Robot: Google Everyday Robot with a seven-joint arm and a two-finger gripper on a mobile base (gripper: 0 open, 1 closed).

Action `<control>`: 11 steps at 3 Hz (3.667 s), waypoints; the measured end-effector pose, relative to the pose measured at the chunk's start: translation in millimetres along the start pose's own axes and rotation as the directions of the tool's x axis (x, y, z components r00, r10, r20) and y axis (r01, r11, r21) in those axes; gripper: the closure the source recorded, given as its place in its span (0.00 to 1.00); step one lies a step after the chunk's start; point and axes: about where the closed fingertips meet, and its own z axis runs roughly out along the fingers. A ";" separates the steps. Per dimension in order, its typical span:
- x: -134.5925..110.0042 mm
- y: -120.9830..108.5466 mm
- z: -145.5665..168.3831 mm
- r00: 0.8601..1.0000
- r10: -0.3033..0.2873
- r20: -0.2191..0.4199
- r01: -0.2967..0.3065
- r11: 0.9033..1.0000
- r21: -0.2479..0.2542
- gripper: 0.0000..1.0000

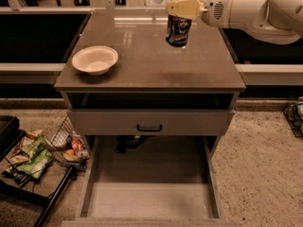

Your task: Pick pepsi can from middle drawer and place on counter

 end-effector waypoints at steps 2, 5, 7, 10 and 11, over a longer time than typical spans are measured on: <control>26.9 -27.9 118.6 0.990 -0.140 -0.003 0.139 0.983 0.119 1.00; 85.9 -41.9 191.4 0.972 -0.223 -0.080 0.233 0.960 0.155 0.82; 83.0 -41.3 191.1 0.972 -0.223 -0.080 0.233 0.960 0.155 0.35; 84.7 -37.8 195.9 0.972 -0.220 -0.080 0.230 0.962 0.146 0.00; 59.5 -37.7 181.4 0.973 -0.221 -0.070 0.227 0.967 0.114 0.00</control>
Offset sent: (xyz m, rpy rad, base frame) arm 0.1293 0.1226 -0.1022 -0.2134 -0.1868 -0.1741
